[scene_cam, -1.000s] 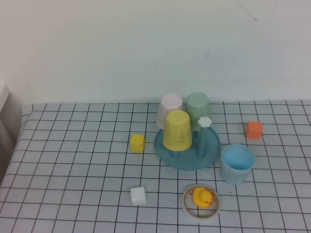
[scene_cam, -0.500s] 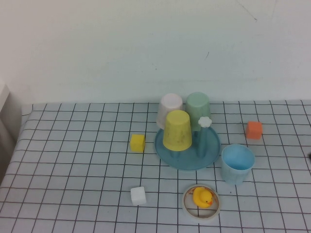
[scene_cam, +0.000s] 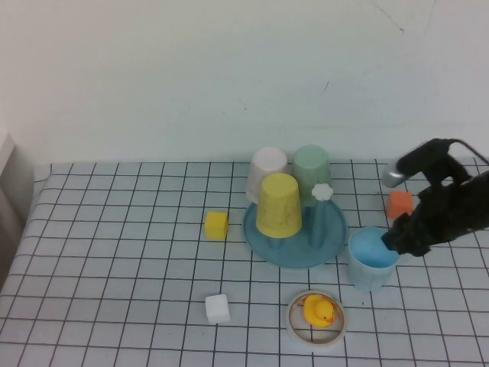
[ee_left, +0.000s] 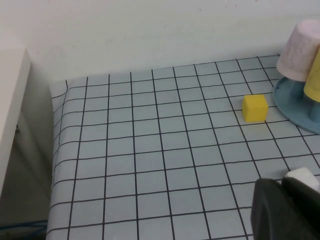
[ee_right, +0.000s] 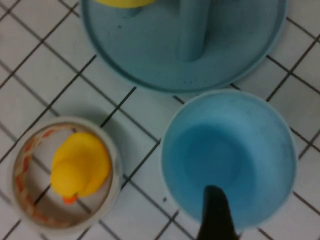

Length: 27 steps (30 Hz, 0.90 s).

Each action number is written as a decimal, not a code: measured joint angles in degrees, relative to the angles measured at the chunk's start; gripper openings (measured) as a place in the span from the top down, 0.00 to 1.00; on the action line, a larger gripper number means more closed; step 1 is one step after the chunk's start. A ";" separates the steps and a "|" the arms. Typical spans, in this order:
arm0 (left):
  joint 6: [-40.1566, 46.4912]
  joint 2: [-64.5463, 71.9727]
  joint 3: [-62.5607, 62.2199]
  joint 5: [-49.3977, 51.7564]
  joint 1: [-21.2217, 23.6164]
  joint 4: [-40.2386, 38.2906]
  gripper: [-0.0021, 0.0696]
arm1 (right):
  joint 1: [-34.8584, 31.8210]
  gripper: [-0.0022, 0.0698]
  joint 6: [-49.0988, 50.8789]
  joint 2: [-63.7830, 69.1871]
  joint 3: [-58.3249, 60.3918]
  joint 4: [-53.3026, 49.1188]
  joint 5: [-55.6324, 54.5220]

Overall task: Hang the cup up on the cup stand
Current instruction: Pick up the cup from the table

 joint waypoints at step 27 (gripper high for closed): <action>0.20 0.00 0.00 -0.20 0.00 -9.51 0.97 | 0.10 0.94 4.35 11.93 -10.00 -0.83 12.67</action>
